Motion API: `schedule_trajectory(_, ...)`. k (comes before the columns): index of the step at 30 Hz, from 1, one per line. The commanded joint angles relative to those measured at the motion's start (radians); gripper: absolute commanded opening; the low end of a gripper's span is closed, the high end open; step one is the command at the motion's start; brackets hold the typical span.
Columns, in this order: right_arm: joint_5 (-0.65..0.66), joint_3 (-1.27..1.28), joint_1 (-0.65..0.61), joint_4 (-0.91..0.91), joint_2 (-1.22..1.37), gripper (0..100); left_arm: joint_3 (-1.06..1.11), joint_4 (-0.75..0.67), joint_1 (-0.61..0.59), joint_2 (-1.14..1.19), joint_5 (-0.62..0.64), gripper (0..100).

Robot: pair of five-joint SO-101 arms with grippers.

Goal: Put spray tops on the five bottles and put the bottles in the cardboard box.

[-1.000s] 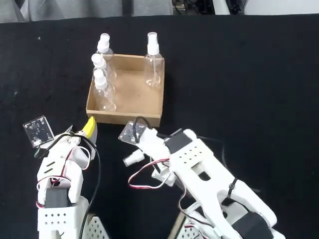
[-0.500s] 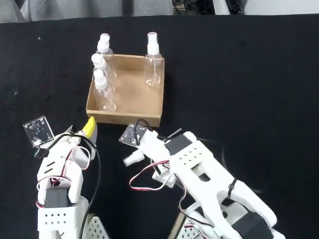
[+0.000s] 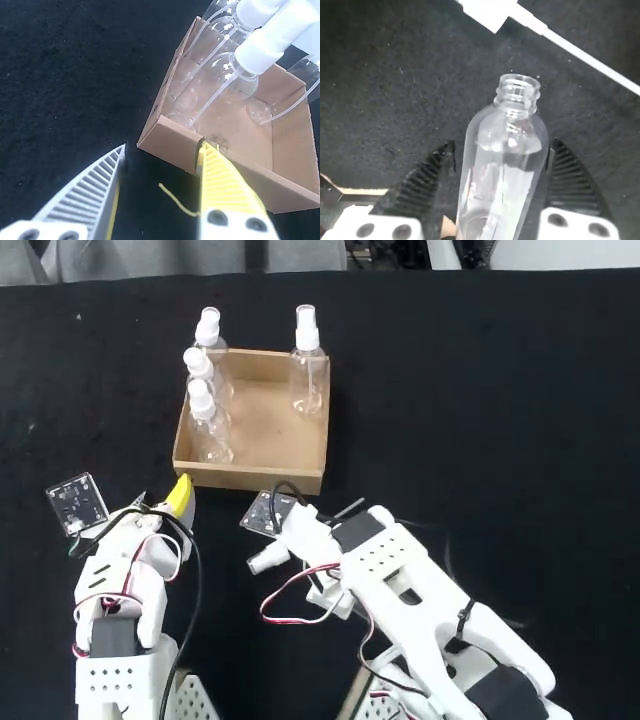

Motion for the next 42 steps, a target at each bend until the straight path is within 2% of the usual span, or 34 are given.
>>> schedule_trajectory(1, 0.003, -0.002, 0.032, -0.017, -0.002, 24.2, 0.022, -0.011, -0.005, -0.006, -0.006, 21)
schedule_trajectory(8, 0.011, -0.002, 0.029, -0.044, -0.002, 7.0, 0.022, -0.011, -0.007, -0.006, -0.006, 21)
schedule_trajectory(11, 0.012, -0.002, 0.029, -0.044, -0.002, 2.7, 0.022, -0.011, -0.007, -0.006, -0.006, 21)
schedule_trajectory(19, 0.012, -0.047, 0.026, -0.006, -0.012, 1.8, 0.022, -0.011, -0.01, -0.006, -0.006, 21)
schedule_trajectory(28, 0.005, -0.243, 0.026, 0.178, -0.012, 1.8, 0.022, -0.011, -0.01, -0.006, -0.006, 21)
schedule_trajectory(38, 0.002, -0.476, 0.025, 0.284, -0.012, 1.8, 0.022, -0.011, -0.01, -0.006, -0.006, 21)
schedule_trajectory(42, -0.081, -0.51, 0.023, 0.279, -0.012, 1.8, 0.022, -0.011, -0.008, -0.006, -0.006, 21)
